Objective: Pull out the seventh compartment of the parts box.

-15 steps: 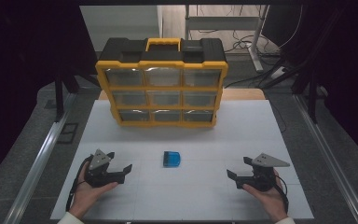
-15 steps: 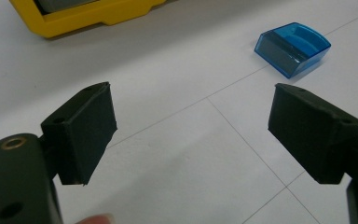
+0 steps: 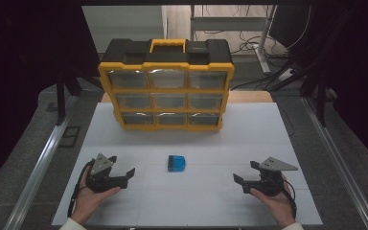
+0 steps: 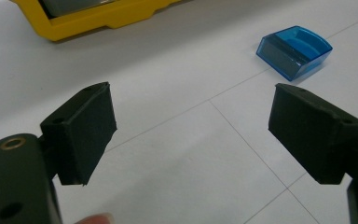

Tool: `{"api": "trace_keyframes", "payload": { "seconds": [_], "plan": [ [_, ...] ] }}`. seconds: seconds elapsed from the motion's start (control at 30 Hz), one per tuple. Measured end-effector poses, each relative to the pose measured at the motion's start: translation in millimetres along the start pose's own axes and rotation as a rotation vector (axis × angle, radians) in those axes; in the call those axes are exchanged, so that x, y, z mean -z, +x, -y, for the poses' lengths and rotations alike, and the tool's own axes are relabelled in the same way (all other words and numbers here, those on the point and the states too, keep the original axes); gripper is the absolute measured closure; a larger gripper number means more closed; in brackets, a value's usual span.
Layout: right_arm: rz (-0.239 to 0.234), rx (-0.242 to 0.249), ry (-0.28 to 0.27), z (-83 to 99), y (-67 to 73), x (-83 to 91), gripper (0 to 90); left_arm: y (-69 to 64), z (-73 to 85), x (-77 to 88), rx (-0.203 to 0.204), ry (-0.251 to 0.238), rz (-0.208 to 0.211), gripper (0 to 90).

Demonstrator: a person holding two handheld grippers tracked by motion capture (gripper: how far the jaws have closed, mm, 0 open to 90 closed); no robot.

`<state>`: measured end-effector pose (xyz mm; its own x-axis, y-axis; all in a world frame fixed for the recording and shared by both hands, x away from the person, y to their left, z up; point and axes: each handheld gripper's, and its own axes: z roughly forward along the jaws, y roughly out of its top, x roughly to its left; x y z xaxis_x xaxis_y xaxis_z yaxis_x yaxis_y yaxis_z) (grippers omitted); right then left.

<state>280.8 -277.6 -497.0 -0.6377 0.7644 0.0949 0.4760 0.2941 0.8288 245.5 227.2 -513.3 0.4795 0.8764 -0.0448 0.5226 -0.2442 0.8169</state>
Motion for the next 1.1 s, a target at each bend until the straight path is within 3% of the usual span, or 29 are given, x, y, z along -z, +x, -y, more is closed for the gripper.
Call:
{"api": "trace_keyframes", "payload": {
  "seconds": [0.73,0.93,0.97,1.0,1.03,1.07,1.1],
  "plan": [
    [0.01,0.01,0.016,-1.9,3.2,-3.3,12.8,-3.5,2.0,9.3,-0.076,-0.033,-0.053,14.6],
    [0.009,0.014,0.026,-0.8,4.4,-3.5,12.8,-8.2,1.5,7.8,-0.148,-0.039,-0.08,14.2],
    [0.01,0.014,0.024,-0.3,4.6,-2.5,12.8,-10.4,0.6,7.0,-0.18,-0.043,-0.09,14.1],
    [0.01,0.014,0.024,-0.3,4.6,-2.5,12.8,-10.4,0.6,7.0,-0.18,-0.043,-0.09,14.0],
    [0.014,0.014,0.022,0.5,4.1,-0.4,12.8,-12.0,-0.3,6.2,-0.206,-0.051,-0.093,13.6],
    [0.014,0.014,0.022,0.5,4.1,-0.4,12.8,-12.0,-0.3,6.2,-0.206,-0.051,-0.093,13.6],
    [0.017,0.009,0.021,1.2,3.5,0.8,12.8,-13.2,-0.5,5.9,-0.249,-0.052,-0.111,13.4]
  ]
}}
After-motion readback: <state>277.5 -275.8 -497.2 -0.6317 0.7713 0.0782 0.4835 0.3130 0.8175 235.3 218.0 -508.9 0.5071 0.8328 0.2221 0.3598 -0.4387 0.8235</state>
